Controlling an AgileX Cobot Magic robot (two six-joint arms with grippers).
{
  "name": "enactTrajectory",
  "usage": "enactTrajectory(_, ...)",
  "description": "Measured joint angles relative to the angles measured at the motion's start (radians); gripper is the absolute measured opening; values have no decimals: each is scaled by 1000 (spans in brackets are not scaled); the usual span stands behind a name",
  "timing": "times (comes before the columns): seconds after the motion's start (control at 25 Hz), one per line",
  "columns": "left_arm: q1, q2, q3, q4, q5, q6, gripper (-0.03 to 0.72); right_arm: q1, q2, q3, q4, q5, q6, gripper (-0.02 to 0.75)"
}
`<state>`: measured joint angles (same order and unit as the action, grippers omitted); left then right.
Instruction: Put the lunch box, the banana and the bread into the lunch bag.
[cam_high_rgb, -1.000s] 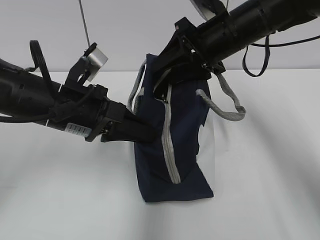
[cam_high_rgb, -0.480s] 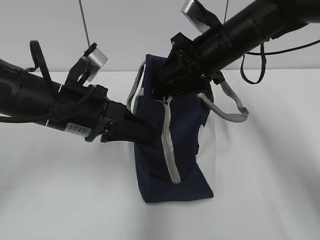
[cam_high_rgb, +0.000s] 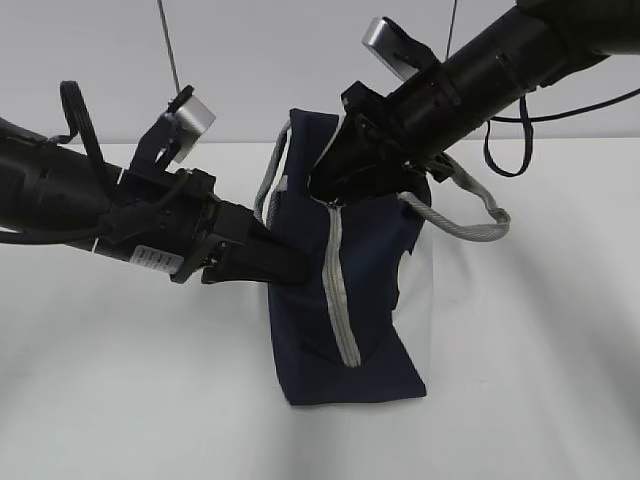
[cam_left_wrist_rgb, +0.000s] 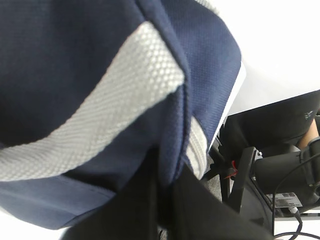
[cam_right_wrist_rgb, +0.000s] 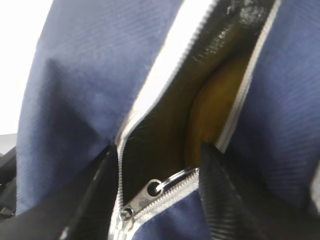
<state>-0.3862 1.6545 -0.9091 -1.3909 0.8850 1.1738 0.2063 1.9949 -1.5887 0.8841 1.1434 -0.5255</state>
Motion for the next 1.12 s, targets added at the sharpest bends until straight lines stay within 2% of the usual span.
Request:
enactTrajectory(0.56,-1,1,0,-1,-8,0,3,16,39,-1,-21,-10,75,384)
enactTrajectory(0.84,-1,1,0,-1,-8,0,3,28,39,-1,-46,-28,112,257)
enactTrajectory(1.12,-1,1,0,-1,-8,0,3,28,39,-1,-74,-32,167,239)
